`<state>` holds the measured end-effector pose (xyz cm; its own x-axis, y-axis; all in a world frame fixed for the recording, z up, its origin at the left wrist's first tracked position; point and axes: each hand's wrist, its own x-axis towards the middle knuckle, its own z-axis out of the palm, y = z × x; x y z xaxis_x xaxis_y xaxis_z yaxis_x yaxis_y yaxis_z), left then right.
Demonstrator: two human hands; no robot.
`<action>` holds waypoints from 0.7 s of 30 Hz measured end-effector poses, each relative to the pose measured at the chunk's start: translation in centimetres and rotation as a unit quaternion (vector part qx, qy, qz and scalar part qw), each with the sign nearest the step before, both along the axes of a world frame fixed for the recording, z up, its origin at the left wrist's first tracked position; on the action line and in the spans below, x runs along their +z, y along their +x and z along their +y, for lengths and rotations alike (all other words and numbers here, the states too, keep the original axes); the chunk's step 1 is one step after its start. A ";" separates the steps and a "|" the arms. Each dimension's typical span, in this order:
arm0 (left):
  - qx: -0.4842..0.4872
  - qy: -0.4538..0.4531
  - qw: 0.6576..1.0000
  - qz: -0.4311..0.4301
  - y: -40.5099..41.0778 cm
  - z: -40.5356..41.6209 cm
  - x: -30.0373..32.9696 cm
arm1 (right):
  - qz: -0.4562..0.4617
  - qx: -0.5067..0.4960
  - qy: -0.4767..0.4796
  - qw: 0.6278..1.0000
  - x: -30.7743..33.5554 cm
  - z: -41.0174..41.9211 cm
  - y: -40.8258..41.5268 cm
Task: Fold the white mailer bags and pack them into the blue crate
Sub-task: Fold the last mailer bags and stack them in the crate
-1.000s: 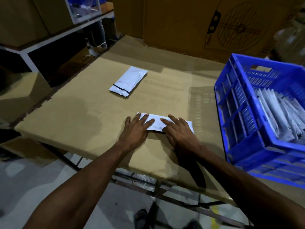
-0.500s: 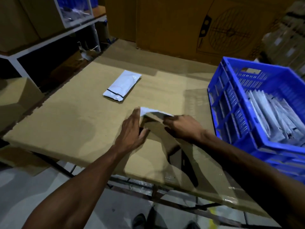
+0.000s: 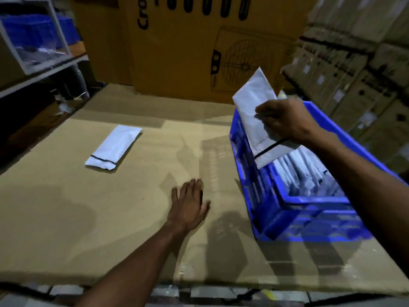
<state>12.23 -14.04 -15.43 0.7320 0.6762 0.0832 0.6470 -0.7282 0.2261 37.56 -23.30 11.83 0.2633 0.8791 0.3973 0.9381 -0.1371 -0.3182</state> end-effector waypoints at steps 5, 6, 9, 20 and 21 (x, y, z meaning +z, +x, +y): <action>-0.011 -0.024 1.000 0.013 4.5 -1.7 0.3 | 0.004 -0.047 0.016 0.999 1.7 -3.7 5.6; -0.014 -0.028 0.999 0.014 5.0 -2.0 0.2 | -0.010 -0.056 0.008 0.998 1.9 -4.4 6.7; -0.010 -0.020 1.000 0.020 6.4 -2.7 0.2 | -0.089 -0.088 -0.052 0.991 2.3 -6.3 9.5; 0.043 -0.027 0.997 0.050 11.0 -4.5 0.6 | -0.307 -0.157 -0.249 0.905 -0.4 -10.9 14.4; 0.039 -0.026 0.997 0.061 11.2 -4.6 0.7 | -0.321 -0.151 -0.255 0.899 -0.9 -11.0 14.7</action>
<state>23.38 -18.64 -14.76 0.6798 0.7322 -0.0410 0.7261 -0.6641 0.1785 52.30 -34.26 10.89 0.3815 0.9169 0.1175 0.8009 -0.3913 0.4532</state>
